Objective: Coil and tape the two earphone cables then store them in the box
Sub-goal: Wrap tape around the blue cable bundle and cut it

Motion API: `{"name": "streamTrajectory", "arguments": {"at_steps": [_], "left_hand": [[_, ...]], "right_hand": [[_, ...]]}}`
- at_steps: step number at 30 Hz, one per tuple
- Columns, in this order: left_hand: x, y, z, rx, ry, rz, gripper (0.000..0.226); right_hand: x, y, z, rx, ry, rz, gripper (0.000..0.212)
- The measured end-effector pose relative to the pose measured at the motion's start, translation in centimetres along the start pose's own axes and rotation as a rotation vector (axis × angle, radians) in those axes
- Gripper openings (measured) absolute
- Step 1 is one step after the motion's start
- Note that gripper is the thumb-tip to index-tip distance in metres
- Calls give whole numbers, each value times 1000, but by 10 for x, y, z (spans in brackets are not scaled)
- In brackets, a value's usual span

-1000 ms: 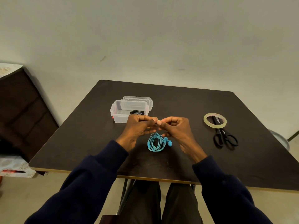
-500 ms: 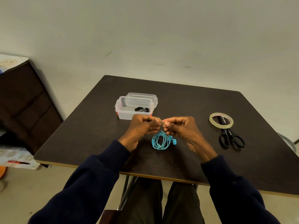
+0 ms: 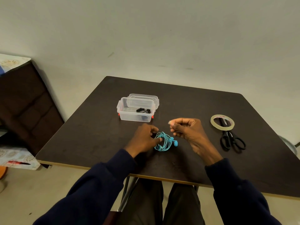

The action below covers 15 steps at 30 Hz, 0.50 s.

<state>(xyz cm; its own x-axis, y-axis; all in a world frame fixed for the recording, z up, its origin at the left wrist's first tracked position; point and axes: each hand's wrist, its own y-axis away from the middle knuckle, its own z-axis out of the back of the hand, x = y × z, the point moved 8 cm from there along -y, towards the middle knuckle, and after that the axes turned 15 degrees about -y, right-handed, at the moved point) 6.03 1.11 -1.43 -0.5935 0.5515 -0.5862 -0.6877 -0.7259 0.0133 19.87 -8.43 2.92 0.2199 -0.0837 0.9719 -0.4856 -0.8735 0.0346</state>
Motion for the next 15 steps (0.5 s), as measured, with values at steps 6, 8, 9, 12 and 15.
{"name": "streamTrajectory", "arguments": {"at_steps": [6,8,9,12,15], "left_hand": [[-21,-13,2,-61,-258,-57,29],[-26,-14,4,-97,-321,-69,21],[-27,-15,4,-98,-326,-72,18],[-24,-18,6,-55,-264,-68,12],[-19,-20,8,39,-147,-42,7]], "right_hand": [[-2,8,0,-19,-76,-11,19],[-7,12,-5,-30,-148,-13,22],[-11,13,-7,-40,-177,-19,20],[-24,17,-6,-77,-199,-30,11],[-31,19,0,-113,-171,-37,10]]}}
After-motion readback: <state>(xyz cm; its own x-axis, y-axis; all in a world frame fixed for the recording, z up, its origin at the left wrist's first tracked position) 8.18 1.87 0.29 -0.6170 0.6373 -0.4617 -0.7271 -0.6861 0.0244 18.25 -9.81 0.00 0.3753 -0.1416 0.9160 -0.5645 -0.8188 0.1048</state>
